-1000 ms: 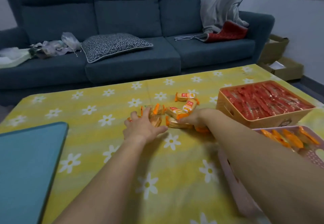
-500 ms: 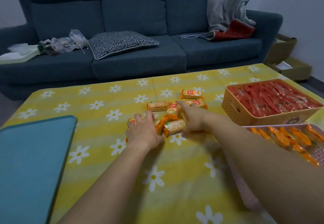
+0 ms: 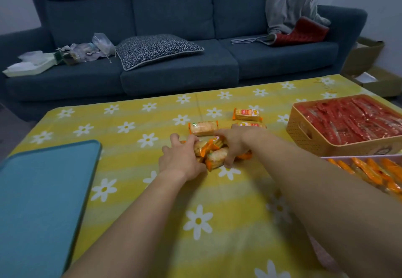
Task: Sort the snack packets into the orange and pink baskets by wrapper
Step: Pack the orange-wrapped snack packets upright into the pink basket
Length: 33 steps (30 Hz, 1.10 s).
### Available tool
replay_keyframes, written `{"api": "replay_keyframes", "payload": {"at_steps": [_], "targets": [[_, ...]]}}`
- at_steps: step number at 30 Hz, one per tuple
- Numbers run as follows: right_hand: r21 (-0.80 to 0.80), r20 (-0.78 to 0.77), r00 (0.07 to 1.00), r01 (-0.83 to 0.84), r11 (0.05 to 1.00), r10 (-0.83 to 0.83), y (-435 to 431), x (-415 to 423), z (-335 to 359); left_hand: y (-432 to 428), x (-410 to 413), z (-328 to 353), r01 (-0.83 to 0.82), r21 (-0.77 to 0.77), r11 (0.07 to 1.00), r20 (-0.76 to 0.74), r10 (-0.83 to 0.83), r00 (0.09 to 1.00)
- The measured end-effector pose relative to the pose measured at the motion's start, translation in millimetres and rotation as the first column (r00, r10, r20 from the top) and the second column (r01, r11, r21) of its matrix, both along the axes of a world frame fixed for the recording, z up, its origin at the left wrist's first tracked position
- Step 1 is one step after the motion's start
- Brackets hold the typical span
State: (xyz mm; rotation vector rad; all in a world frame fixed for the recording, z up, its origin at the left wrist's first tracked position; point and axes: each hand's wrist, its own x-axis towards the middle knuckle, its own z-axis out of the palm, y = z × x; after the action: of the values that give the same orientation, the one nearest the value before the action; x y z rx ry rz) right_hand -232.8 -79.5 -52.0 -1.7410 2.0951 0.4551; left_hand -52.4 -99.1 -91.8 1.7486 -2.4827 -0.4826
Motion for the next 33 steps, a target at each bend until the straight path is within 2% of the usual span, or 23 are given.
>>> {"api": "replay_keyframes", "payload": {"at_steps": [3,5,7,10,12,17,21,26,28,30,31,32,33], "targets": [[-0.097,0.067,0.998,-0.002,0.995,0.009,6,0,-7,4,6,-3,-0.091,0.040,0.995,-0.297,0.099,0.950],[-0.164,0.169,0.986,0.040,0.986,-0.011,13,1,-12,8,10,-2,-0.156,0.128,0.979,-0.548,0.201,0.812],[-0.234,0.327,0.943,0.136,0.963,-0.054,22,3,-12,13,16,2,-0.199,0.250,0.948,-0.726,0.320,0.609],[-0.300,0.513,0.853,0.281,0.912,-0.095,39,9,0,26,21,15,-0.141,0.515,0.846,-0.778,0.530,0.338],[-0.341,0.554,0.827,0.335,0.878,-0.100,53,13,11,35,22,28,-0.037,0.616,0.787,-0.762,0.608,0.223],[-0.461,0.625,0.775,0.464,0.757,-0.095,115,5,61,82,-2,80,0.172,0.601,0.781,-0.799,0.588,0.122],[-0.546,0.638,0.763,0.541,0.640,-0.101,190,-29,101,131,-46,115,0.305,0.552,0.776,-0.832,0.535,0.146],[-0.588,0.631,0.744,0.643,0.490,-0.219,286,-91,104,199,-120,122,0.357,0.433,0.828,-0.898,0.360,0.254],[-0.609,0.644,0.723,0.683,0.403,-0.252,308,-107,89,214,-137,113,0.336,0.295,0.894,-0.928,0.184,0.324],[-0.625,0.652,0.713,0.698,0.350,-0.258,326,-122,69,232,-146,101,0.343,0.081,0.936,-0.883,-0.093,0.461],[-0.622,0.643,0.722,0.687,0.376,-0.255,330,-128,57,236,-148,92,0.379,-0.032,0.925,-0.801,-0.251,0.543],[-0.606,0.628,0.742,0.656,0.450,-0.235,331,-130,46,236,-146,84,0.437,-0.099,0.894,-0.668,-0.386,0.636],[-0.558,0.599,0.766,0.608,0.565,-0.233,331,-134,33,236,-145,77,0.506,-0.121,0.854,-0.501,-0.493,0.711]]}}
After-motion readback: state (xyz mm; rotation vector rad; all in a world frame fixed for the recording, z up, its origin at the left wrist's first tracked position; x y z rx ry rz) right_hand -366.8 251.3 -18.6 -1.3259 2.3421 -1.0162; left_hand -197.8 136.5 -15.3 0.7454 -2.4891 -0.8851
